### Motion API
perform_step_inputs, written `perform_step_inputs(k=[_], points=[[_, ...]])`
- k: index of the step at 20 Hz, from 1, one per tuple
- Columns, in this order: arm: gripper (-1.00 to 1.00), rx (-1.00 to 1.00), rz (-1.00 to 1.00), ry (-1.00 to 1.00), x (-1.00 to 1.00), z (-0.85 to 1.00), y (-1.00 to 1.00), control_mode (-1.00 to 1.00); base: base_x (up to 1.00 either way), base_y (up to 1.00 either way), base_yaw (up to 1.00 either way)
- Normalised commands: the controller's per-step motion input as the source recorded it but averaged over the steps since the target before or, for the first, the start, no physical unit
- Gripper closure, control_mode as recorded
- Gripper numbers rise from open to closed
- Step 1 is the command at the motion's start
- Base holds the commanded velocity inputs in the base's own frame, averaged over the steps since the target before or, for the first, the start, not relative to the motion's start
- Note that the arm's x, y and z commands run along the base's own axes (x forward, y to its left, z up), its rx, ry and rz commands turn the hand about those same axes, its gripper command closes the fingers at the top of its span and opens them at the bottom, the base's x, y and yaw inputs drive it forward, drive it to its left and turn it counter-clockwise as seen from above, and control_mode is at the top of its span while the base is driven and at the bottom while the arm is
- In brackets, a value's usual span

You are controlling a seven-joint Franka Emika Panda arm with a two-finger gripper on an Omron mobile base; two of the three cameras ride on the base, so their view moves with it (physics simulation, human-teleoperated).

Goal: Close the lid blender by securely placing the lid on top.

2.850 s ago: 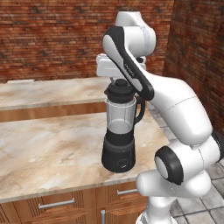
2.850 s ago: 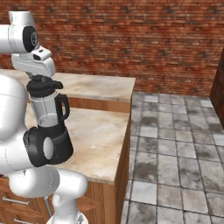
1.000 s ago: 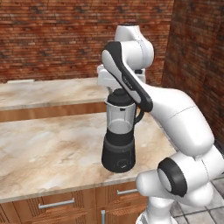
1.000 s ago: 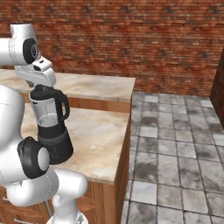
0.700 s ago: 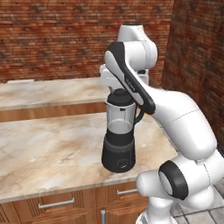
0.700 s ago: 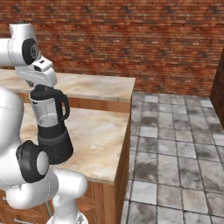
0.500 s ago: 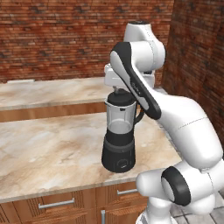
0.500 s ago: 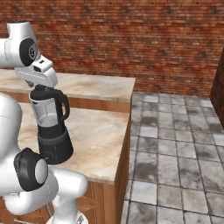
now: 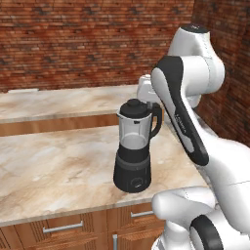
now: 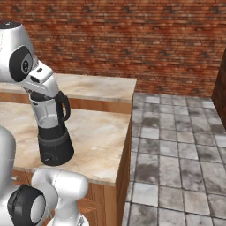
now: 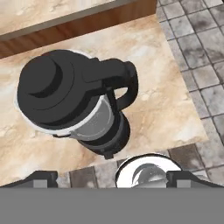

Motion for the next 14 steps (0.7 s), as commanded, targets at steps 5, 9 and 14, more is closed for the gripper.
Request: perform_step_inputs(k=[5, 9, 14], points=[[-1.00, 0.01, 0.00, -0.13, -0.37, 0.00, -0.49, -1.00, 0.00, 0.00, 0.00], [-1.00, 0.03, 0.00, -0.11, -0.12, 0.00, -0.67, -1.00, 0.00, 0.00, 0.00], [-1.00, 0.05, 0.00, -0.04, -0.01, 0.00, -0.71, -1.00, 0.00, 0.00, 0.00]])
